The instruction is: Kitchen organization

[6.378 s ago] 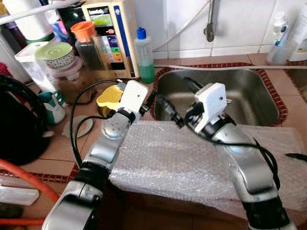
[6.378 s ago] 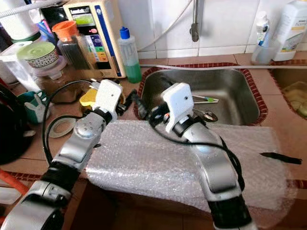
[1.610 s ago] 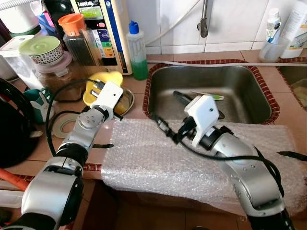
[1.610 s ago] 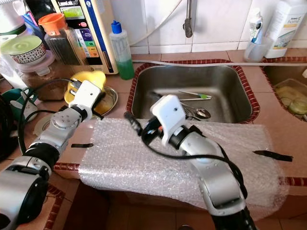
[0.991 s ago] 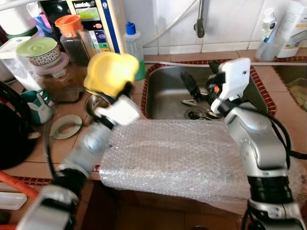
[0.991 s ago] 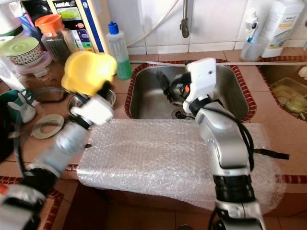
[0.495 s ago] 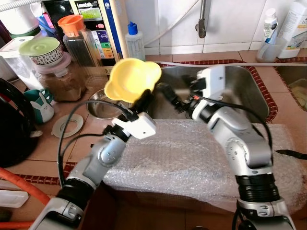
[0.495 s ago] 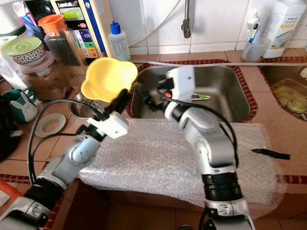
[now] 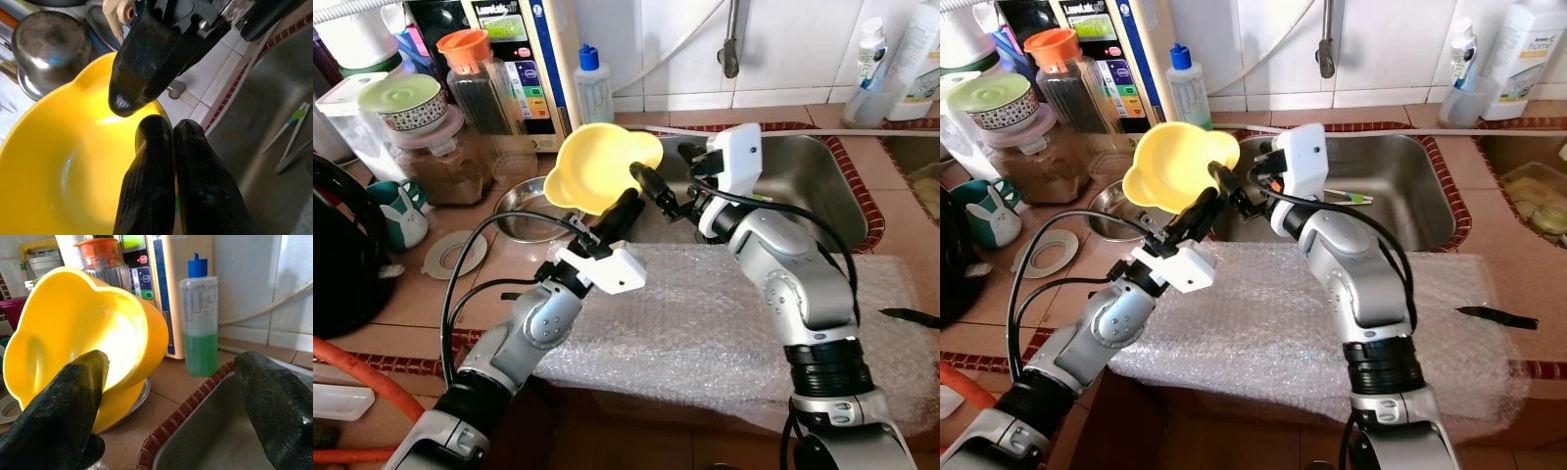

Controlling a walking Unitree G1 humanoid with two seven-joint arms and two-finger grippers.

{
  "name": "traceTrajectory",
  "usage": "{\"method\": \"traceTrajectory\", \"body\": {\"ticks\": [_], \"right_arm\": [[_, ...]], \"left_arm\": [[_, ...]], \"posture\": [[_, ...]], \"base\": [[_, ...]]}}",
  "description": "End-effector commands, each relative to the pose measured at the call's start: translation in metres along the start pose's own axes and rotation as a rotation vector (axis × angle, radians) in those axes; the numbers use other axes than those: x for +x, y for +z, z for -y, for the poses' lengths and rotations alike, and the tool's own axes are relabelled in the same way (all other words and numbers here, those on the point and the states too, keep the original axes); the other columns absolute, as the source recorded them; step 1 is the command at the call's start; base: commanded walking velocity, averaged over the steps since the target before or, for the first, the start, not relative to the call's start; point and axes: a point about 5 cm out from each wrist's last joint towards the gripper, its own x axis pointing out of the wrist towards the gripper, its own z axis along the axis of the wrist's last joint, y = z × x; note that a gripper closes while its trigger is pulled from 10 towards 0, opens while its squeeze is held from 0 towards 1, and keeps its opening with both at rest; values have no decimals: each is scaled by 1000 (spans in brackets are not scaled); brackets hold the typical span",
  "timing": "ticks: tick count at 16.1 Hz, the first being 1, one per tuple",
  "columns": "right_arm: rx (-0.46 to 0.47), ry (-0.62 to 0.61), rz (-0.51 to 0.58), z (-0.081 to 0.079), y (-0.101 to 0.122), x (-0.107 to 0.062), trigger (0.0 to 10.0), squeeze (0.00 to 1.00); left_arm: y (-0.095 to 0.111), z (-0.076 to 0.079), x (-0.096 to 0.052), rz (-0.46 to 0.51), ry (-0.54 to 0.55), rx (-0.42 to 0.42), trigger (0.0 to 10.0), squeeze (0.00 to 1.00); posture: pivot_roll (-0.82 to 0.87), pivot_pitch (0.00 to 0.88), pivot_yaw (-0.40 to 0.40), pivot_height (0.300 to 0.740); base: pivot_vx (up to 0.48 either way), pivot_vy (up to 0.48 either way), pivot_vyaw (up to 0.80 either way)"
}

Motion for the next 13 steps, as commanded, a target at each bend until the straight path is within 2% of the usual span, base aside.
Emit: {"method": "traceTrajectory", "body": {"ticks": [1, 2, 3, 4, 13], "right_arm": [[-19, -5, 10, -3, 5, 9, 10000, 0], [-25, -10, 9, -2, 5, 12, 10000, 0], [-39, -24, -5, -1, 3, 16, 6235, 0], [-39, -33, -15, 0, 1, 18, 0, 0], [-32, -68, -39, 6, -8, 19, 0, 0]], "left_arm": [[9, 2, 0, 47, -20, 3, 0, 0], [9, 2, 0, 46, -20, 0, 0, 0], [10, 3, -1, 45, -20, -2, 0, 0], [11, 4, -1, 45, -20, -6, 0, 0], [13, 4, -1, 52, -16, -20, 0, 0]], "posture": [[-314, 97, 138, 740], [-314, 97, 138, 740], [-314, 97, 138, 740], [-307, 96, 135, 740], [-311, 101, 134, 740]], "base": [[0, 0, 0], [0, 0, 0], [0, 0, 0], [0, 0, 0], [0, 0, 0]]}}
